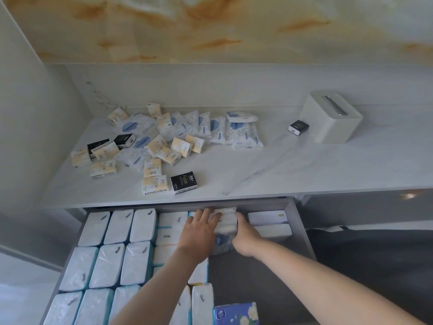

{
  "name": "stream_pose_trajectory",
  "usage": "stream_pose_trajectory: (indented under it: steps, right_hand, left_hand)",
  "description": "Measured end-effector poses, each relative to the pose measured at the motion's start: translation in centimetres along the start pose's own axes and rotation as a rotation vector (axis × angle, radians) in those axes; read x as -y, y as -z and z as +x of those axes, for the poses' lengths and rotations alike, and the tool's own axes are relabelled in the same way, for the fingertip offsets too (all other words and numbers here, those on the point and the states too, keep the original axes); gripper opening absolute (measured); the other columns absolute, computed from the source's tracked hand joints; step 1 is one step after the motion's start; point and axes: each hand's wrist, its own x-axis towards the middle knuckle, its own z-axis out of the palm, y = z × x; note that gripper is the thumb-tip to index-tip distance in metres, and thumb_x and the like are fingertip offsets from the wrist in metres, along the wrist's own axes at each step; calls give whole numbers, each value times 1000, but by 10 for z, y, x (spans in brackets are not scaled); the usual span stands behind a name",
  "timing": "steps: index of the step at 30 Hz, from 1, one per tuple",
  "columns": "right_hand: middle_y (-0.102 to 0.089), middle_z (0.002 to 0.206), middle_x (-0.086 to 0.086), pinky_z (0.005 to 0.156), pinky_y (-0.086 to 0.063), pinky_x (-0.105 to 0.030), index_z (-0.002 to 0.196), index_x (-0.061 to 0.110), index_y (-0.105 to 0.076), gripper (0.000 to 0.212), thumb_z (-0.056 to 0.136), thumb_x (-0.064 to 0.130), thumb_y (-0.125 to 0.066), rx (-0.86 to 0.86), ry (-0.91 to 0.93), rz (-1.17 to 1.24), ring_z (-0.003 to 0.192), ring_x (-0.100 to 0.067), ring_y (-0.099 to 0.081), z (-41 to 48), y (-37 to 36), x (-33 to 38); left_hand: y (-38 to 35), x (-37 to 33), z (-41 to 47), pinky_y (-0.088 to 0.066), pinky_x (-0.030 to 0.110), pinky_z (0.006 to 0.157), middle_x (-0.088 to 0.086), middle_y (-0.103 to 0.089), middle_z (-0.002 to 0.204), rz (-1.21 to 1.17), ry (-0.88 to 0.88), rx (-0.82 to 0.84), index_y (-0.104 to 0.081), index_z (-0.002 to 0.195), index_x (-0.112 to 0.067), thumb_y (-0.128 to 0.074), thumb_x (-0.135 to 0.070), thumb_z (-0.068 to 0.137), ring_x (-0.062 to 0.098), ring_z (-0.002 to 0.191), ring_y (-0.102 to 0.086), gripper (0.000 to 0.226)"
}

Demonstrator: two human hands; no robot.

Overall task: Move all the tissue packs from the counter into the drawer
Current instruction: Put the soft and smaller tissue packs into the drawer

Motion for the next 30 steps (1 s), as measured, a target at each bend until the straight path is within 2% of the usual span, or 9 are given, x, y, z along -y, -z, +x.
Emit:
stream_pose_trajectory:
  steps: [5,9,12,14,17,19,23,27,30]
  right_hand:
    - [-50,140,-12,97,-48,-34,150,18,-27,67,88,5,-48,-31,7,-114,122,-30,-52,-6,23,8]
    - [-55,133,-11,85,-54,-35,139,11,-46,51,89,6,-49,-19,18,-252,117,-31,-56,-18,46,22]
    - [-66,107,-8,77,-52,-30,108,9,-65,29,86,4,-47,-14,90,-355,104,-30,-63,-24,70,42]
    - [-68,106,-6,76,-50,-28,106,12,-69,29,86,7,-48,-52,136,-366,99,-27,-63,-27,91,58]
    - [-67,122,-7,95,-51,-33,119,10,-70,36,91,6,-47,-130,196,-357,112,-27,-61,-28,126,80]
    - [-65,128,-9,101,-50,-36,120,7,-69,36,93,4,-46,-177,219,-332,118,-28,-60,-23,149,86]
    - [-59,136,-9,101,-46,-31,123,8,-67,35,93,7,-49,-244,228,-294,123,-28,-55,-1,184,91]
    - [-59,134,-17,101,-47,-35,126,0,-62,37,91,8,-52,-288,178,-296,122,-32,-57,45,206,92]
    - [-53,138,-16,93,-46,-30,125,8,-57,35,92,22,-55,-340,114,-234,123,-33,-54,80,218,98]
  left_hand:
    - [10,-6,6,-35,38,106,3,-27,147,16,25,77,-22,151,-25,-54,-44,92,26,132,-31,69]
    - [28,-14,6,-39,38,103,2,-31,143,-76,42,62,-28,148,-24,-59,-43,88,24,132,-32,70]
    - [49,-21,8,-47,39,95,1,-35,139,-192,41,28,-34,143,-23,-60,-37,88,22,129,-36,63]
    - [65,-20,12,-48,39,94,0,-40,135,-283,34,-14,-38,141,-24,-61,-34,88,21,126,-41,58]
    - [95,-15,26,-49,36,91,-3,-48,129,-347,36,-98,-41,139,-26,-59,-32,90,17,119,-49,52]
    - [116,-11,40,-50,36,88,-4,-52,124,-379,64,-155,-42,138,-26,-59,-31,92,16,114,-51,49]
    - [141,-4,83,-49,35,91,-3,-54,125,-374,97,-169,-42,138,-25,-58,-32,93,17,116,-52,49]
    - [144,4,130,-45,39,98,-1,-51,133,-288,114,-142,-39,142,-24,-56,-31,93,20,123,-47,52]
    - [141,12,163,-40,39,104,2,-46,141,-187,83,-129,-37,146,-21,-53,-28,94,23,130,-39,55]
